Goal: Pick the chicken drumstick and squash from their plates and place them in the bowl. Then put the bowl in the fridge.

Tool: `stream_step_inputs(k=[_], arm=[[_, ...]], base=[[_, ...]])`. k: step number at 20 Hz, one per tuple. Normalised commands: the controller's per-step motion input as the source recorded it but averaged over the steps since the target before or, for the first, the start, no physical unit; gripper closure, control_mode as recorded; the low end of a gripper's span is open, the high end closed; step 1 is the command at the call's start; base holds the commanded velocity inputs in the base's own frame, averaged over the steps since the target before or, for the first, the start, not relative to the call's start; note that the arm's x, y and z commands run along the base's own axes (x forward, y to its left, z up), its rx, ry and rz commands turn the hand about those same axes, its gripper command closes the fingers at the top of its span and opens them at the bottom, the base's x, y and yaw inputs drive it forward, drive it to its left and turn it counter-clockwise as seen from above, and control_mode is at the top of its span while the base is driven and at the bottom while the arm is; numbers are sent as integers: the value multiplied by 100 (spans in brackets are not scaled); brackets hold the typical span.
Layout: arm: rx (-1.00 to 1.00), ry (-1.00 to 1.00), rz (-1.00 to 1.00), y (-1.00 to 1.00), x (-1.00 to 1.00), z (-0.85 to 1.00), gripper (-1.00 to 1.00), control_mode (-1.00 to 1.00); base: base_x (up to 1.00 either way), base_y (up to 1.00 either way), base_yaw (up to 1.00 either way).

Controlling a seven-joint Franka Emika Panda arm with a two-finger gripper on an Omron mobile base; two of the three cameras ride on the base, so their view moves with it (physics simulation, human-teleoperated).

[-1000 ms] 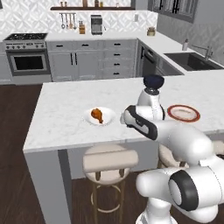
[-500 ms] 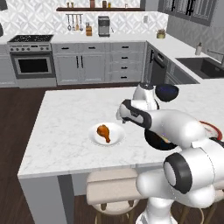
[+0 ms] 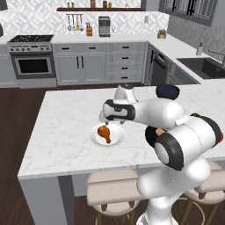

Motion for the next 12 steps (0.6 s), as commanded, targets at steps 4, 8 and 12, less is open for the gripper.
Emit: stream_step_inputs(k=[4,8,12], arm=[[-4,-12,20,26,0,-47,-100,-100],[-10,-16,14,15,0,-33,-100,-100],[-10,-14,8,0,1,-35,-100,-100]], base=[[0,0,0],[0,0,0],[0,0,0]])
